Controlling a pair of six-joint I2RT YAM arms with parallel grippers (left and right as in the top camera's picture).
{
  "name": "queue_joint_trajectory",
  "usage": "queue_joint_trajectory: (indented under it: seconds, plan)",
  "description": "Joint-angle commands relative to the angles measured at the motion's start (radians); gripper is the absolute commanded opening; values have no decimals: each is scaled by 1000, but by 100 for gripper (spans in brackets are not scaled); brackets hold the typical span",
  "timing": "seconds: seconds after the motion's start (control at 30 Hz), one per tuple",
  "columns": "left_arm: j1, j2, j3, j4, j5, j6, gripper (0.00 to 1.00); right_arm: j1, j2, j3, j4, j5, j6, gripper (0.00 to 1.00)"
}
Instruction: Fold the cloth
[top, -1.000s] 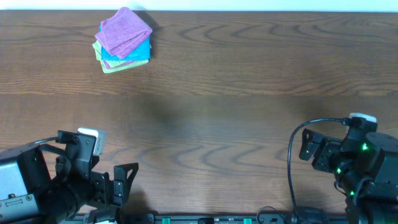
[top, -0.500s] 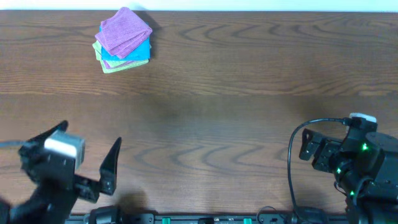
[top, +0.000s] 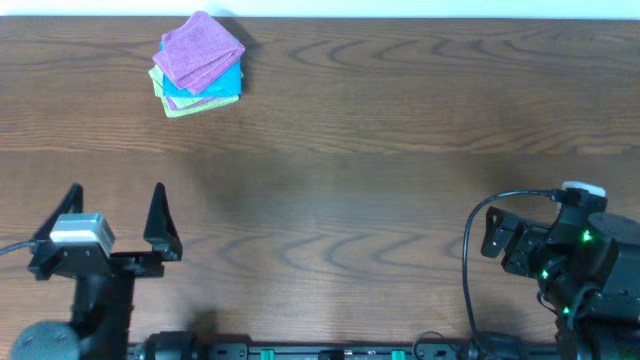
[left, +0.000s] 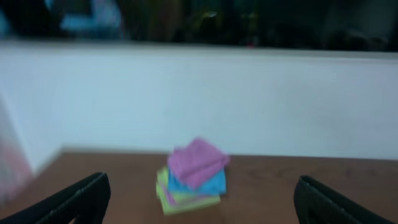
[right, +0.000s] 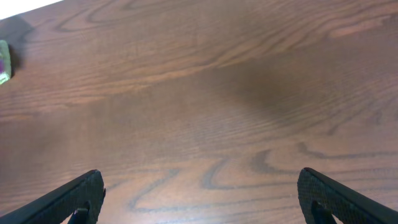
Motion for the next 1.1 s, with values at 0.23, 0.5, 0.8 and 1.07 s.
queue_joint_trajectory:
  seconds: [0.23, 0.5, 0.8, 1.07]
  plan:
    - [-5, -216, -318, 76, -183, -365, 95, -1, -4, -2, 2, -4, 14, 99]
    - [-5, -330, -456, 79, -158, -164, 95, -1, -4, -2, 2, -4, 14, 99]
    - [-4, -329, -549, 74, -124, -23, 95, -1, -4, -2, 2, -4, 14, 99]
    - [-4, -329, -626, 128, -127, -23, 95, -1, -4, -2, 2, -4, 14, 99]
